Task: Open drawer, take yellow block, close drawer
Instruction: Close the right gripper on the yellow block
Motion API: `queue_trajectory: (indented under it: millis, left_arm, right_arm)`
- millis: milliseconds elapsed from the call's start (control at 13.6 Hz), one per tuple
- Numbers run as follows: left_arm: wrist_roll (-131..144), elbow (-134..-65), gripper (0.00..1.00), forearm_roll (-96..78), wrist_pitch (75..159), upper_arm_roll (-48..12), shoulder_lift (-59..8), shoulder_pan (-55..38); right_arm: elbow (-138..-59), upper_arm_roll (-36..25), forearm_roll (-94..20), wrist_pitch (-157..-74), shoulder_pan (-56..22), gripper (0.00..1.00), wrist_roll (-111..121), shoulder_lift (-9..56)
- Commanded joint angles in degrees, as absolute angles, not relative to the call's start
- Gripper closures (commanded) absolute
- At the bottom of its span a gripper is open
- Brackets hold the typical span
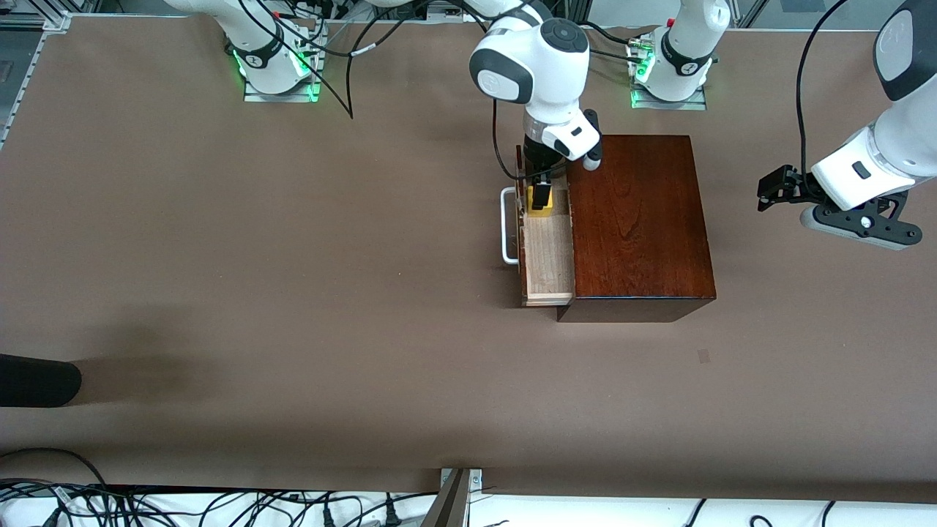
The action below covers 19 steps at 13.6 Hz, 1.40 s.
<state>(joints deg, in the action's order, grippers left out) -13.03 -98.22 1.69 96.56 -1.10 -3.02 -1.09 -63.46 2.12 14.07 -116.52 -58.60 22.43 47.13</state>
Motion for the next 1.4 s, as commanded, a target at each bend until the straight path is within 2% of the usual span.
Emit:
queue_trajectory:
  millis: [0, 661, 734, 808, 881, 1028, 1101, 1322]
  left_arm:
    - [-13.27, -96.33, 0.00, 0.53, 95.19, -0.70, -3.78, -1.58]
    - [-13.10, -95.98, 0.00, 0.44, 95.19, -0.79, -3.78, -1.76]
    - [-13.10, -95.98, 0.00, 0.44, 95.10, -0.79, -3.78, -1.76]
    - [-13.10, -95.98, 0.00, 0.44, 95.10, -1.14, -3.78, -1.76]
    - [-13.10, -95.98, 0.00, 0.44, 95.10, -1.14, -3.78, -1.67]
    - [-13.10, -95.98, 0.00, 0.44, 95.10, -1.23, -3.78, -1.67]
    - [-13.10, -95.98, 0.00, 0.44, 95.10, -1.23, -3.78, -1.76]
    - [-13.10, -95.98, 0.00, 0.44, 95.10, -1.23, -3.78, -1.76]
  right_arm:
    - [-60.56, 2.02, 14.77, -116.45, -58.45, 0.00, 23.47, 48.78]
    - [-60.56, 1.93, 14.50, -118.56, -58.27, 0.01, 23.03, 50.18]
    - [-60.56, 1.93, 14.50, -118.56, -58.27, 0.10, 23.03, 50.27]
    - [-60.56, 2.02, 14.50, -118.83, -58.36, 0.27, 22.77, 50.53]
    - [-60.56, 2.02, 14.50, -118.83, -58.36, 0.52, 22.59, 50.54]
    - [-60.56, 1.93, 14.33, -118.48, -58.36, 0.93, 22.50, 50.45]
    - [-60.56, 1.93, 14.24, -118.22, -58.36, 1.00, 22.33, 50.28]
    - [-59.16, 1.84, 12.83, -116.46, -57.75, 1.00, 22.41, 48.96]
